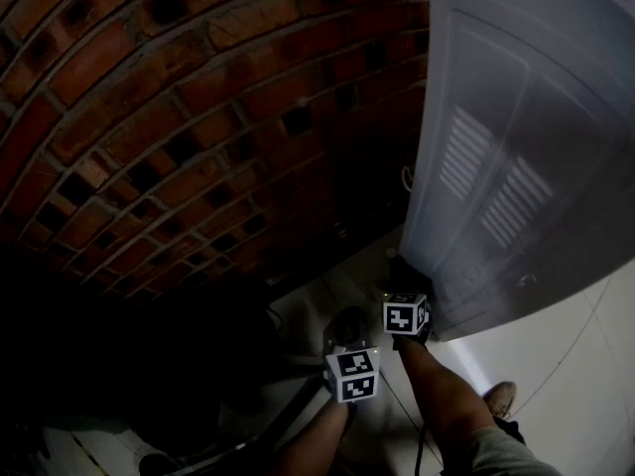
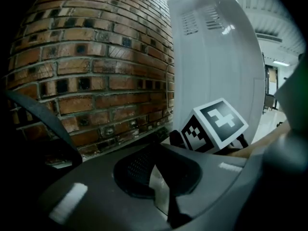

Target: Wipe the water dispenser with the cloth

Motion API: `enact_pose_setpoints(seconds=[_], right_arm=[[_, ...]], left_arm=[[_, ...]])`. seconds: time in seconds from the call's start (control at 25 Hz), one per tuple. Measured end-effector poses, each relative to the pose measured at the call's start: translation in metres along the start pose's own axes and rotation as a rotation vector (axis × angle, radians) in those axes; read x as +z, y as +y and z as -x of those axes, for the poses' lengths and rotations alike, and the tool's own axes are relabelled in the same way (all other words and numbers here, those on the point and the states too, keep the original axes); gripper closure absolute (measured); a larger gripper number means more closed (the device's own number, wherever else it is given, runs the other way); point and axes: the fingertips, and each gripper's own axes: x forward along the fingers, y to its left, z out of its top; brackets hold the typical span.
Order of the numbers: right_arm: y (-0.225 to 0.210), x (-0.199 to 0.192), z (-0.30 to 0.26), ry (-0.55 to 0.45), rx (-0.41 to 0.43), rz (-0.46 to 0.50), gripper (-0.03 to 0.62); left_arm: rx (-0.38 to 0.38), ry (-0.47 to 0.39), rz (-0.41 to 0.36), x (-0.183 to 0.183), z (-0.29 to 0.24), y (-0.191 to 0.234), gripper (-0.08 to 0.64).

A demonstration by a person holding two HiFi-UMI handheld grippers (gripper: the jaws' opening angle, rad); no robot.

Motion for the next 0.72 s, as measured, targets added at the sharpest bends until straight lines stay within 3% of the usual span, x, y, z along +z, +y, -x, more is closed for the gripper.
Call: enact_pose_setpoints(seconds=[0.16, 0.4, 0.52, 0.72], right_arm=[[0.000, 0.033, 0.024, -0.081, 0.061, 0.038, 0.522], [-0.004, 0.144, 0.143, -0.349, 0.098, 0.094, 0.522], [-0.006, 0.210, 0.221, -0.480, 0.101, 0.119, 0.522], [-0.014, 0.313, 0.343, -0.685, 0.062, 0.167, 0.522]], left_arm=[[0.010, -0.037, 0.004, 0.016, 0.001, 0.002, 0.560], [0.015, -0.101, 0.036, 0.067, 0.032, -0.009, 0.560], [0.004, -0.159, 0.036, 0.119, 0.061, -0.019, 0.560], [0.003, -0.347, 0.040, 0.241, 0.118, -0.013, 0.560]])
